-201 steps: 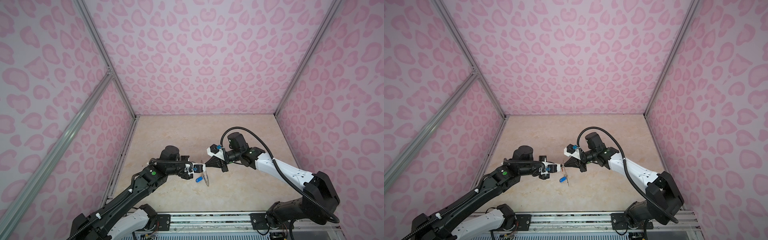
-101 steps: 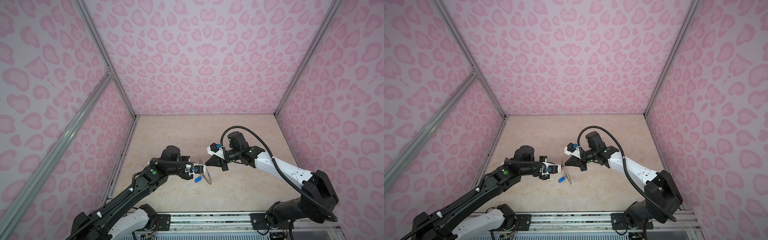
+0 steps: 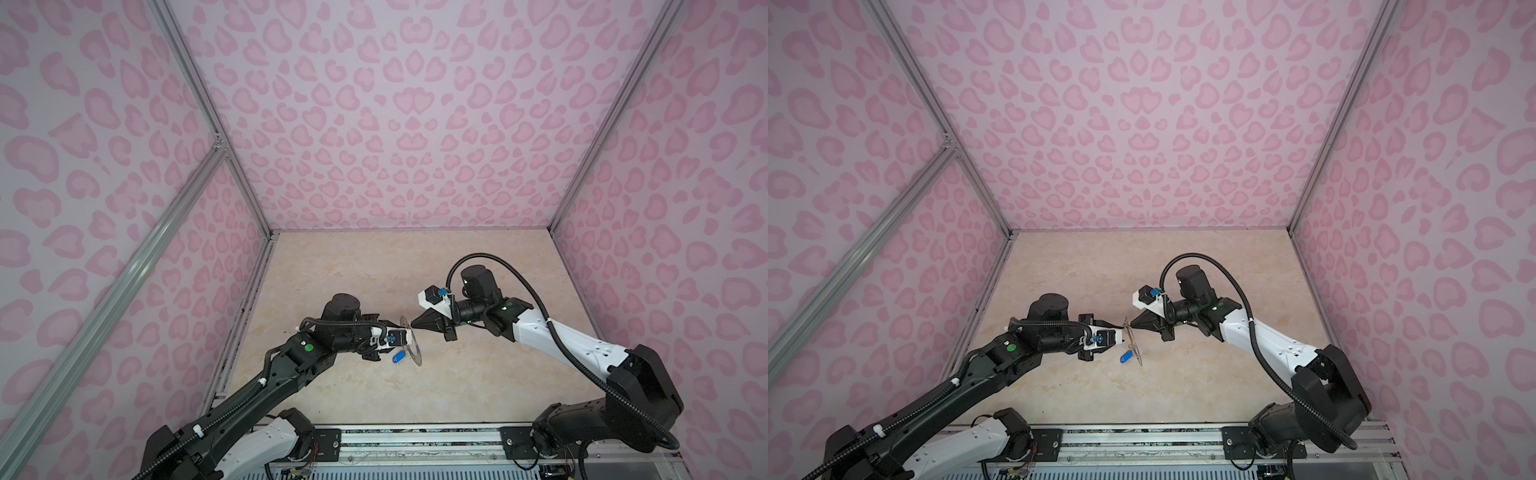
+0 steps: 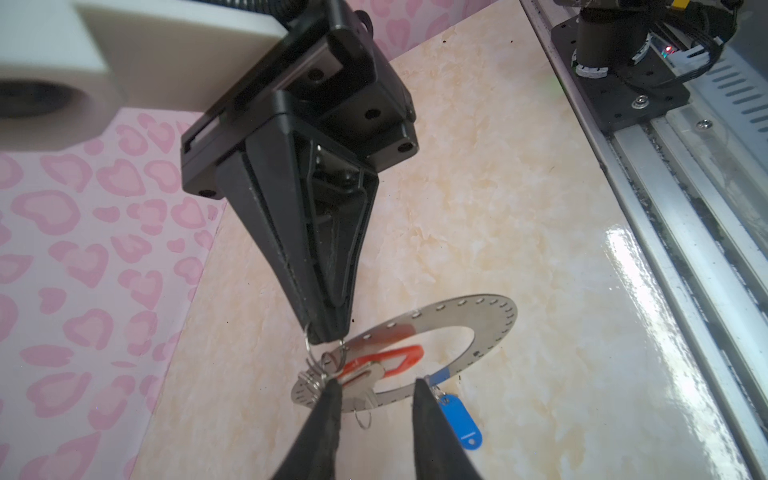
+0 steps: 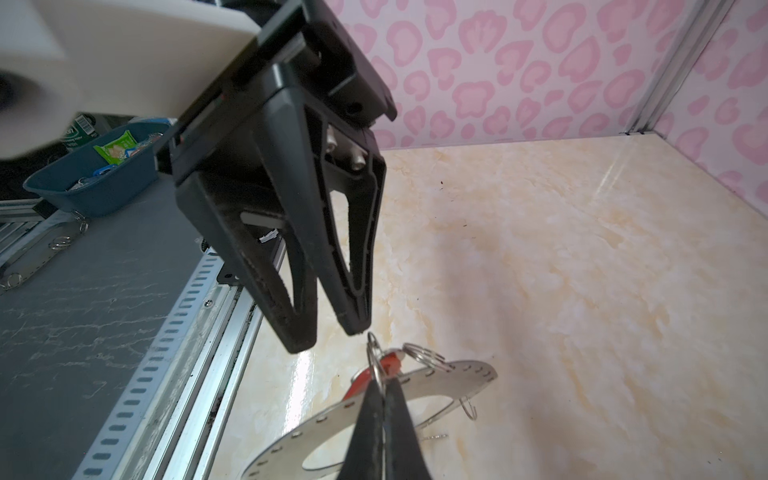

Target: Put the keys on the keyring

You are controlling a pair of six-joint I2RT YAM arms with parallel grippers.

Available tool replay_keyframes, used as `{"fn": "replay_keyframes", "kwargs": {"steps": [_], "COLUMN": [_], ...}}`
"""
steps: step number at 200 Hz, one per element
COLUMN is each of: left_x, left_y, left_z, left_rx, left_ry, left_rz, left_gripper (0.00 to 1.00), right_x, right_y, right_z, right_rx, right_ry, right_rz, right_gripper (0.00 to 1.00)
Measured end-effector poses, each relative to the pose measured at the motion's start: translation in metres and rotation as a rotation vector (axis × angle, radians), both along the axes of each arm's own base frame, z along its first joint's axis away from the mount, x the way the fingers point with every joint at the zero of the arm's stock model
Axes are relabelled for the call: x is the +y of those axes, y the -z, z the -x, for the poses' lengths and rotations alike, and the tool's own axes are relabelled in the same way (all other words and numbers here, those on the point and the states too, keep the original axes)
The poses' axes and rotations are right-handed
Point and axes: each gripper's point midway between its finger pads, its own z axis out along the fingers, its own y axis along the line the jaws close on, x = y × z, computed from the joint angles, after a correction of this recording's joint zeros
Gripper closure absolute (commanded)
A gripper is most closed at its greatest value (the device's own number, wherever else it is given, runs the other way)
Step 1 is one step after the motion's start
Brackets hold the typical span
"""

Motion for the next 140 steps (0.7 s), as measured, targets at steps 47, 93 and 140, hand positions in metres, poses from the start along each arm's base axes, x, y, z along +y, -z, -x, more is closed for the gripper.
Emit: {"fn": "replay_keyframes", "kwargs": {"steps": [47, 93, 140], "left_x": [0.004, 0.003, 0.001], "left_y": [-0.011, -0.015, -0.019], "left_z": [0.001, -0.007, -0.015], "left_rx": [0.028, 0.090, 0.136], "left_ry": [-0.064, -0.142, -0.196], "left_rz": [0.098, 0.161, 0.218], "left_gripper": [0.66, 0.67, 0.69], "right_x": [0.002, 0.003, 0.002], "right_y": [-0.006, -0.013, -0.014], "right_z": [0.000, 0.002, 0.007], "right_rx": [-0.044, -0.076, -0.105], "right_ry": [-0.004, -0.006, -0.010], "right_rz": [-0.046, -0.083, -0.100], "right_gripper": [1.00, 1.00, 1.00]}}
